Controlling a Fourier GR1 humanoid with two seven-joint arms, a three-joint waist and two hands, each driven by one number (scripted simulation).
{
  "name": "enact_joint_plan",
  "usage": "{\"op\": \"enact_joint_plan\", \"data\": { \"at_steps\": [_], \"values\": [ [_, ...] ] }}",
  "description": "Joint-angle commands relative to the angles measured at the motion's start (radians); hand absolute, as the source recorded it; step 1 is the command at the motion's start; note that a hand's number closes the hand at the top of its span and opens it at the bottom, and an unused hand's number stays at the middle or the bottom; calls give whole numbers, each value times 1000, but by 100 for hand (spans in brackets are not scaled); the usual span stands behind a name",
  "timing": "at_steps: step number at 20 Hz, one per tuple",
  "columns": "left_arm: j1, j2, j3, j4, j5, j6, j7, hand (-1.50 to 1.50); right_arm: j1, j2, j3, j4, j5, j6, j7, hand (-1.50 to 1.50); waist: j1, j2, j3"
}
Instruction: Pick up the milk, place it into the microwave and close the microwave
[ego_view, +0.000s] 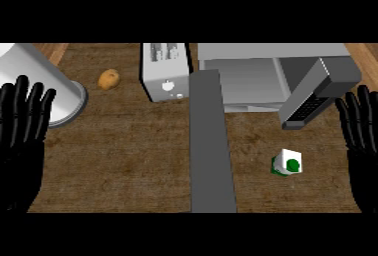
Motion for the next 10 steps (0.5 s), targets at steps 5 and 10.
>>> {"op": "enact_joint_plan", "data": {
  "at_steps": [5, 10],
  "values": [
    [-146, 32, 50, 134, 29, -22, 15, -150, 10, 48, 108, -66, 30, 21, -79, -150, 4, 22, -34],
    [9, 30, 125, 164, 139, -75, -16, -150, 63, 28, 187, -140, 32, 65, 45, -150, 10, 21, -34]
  ]
}}
